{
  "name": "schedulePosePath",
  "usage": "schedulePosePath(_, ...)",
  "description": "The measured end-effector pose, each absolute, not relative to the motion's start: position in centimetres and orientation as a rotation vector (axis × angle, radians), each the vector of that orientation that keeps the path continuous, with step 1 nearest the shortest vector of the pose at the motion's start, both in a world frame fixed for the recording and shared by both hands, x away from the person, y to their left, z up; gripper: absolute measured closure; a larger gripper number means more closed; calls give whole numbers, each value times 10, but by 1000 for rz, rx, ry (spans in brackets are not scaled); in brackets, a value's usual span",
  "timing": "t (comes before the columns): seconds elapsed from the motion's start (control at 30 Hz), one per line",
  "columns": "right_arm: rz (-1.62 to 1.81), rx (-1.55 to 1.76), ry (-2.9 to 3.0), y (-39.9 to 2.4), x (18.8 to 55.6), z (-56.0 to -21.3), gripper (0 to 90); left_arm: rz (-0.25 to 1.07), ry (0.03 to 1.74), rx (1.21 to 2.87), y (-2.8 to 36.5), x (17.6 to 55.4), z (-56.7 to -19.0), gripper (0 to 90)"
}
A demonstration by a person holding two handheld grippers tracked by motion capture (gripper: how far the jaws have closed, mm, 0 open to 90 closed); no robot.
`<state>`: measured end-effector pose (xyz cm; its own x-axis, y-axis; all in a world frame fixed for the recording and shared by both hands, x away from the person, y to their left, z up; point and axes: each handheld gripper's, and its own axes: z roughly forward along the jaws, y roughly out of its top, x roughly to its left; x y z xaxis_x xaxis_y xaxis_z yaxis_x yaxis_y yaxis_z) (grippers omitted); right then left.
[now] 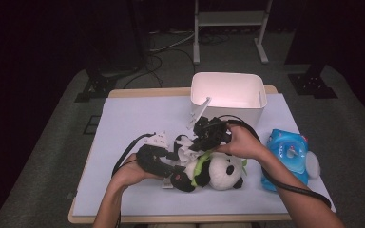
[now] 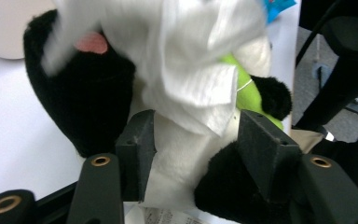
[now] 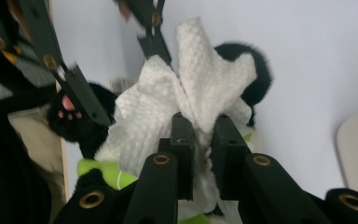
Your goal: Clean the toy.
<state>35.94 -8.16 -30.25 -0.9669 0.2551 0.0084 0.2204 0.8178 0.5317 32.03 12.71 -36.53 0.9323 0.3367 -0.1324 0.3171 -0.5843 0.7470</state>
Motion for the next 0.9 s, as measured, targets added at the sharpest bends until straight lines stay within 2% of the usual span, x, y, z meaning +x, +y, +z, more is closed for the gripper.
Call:
schedulePosePath(0.37, 892, 388, 2951, -97, 357, -305, 800, 21, 481, 2228, 125, 321, -366, 351)
schedulePosePath(0.77, 991, 352, 2961, -93, 353, -300, 797, 30, 488, 2221, 127, 322, -366, 336)
schedulePosePath(0.9, 1026, 438, 2922, -101, 359, -300, 797, 31, 481, 2224, 126, 322, -366, 322)
